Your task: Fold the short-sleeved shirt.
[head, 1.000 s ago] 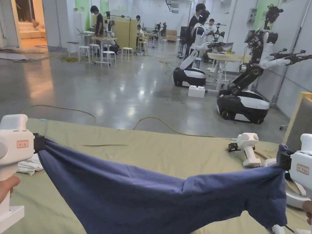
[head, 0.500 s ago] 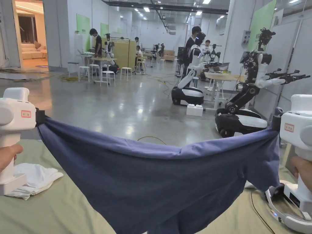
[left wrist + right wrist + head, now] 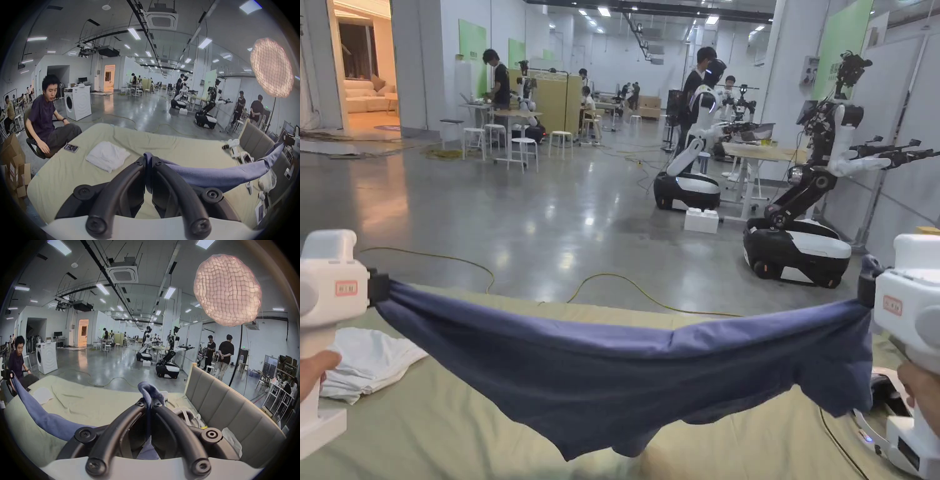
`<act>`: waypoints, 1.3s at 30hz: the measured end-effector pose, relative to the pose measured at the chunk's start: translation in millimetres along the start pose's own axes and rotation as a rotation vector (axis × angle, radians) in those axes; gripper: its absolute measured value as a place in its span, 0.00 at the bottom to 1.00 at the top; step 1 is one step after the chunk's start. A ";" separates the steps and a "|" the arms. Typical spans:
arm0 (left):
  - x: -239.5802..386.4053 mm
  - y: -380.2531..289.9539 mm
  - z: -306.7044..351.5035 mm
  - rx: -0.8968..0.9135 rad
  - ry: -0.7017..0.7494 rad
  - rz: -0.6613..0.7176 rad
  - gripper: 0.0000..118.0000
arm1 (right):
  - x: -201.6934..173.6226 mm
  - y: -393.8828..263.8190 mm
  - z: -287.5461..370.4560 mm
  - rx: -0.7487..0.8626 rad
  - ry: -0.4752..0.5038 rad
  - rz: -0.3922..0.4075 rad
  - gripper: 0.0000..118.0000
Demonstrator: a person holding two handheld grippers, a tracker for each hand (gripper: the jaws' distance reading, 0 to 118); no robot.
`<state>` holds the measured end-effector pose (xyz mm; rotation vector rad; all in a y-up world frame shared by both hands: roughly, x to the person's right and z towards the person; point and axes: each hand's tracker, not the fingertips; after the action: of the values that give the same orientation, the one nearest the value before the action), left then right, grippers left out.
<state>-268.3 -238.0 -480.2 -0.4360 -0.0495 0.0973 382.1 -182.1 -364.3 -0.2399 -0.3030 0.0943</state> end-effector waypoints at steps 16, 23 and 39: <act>-27.6 -241.4 70.7 -0.289 -0.007 -0.022 0.07 | 9.7 -226.1 91.1 -0.311 -0.021 0.038 0.03; -40.0 -294.9 103.6 -0.361 0.002 -0.023 0.07 | 6.7 -288.2 131.9 -0.411 -0.049 0.056 0.03; -29.7 -288.8 110.8 -0.264 0.053 -0.037 0.38 | -32.9 -281.9 167.7 -0.294 -0.048 -0.005 0.53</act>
<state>-281.4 -455.1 -258.3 -0.7006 -0.0181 0.0422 315.3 -422.1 -148.5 -0.5293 -0.3656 0.0502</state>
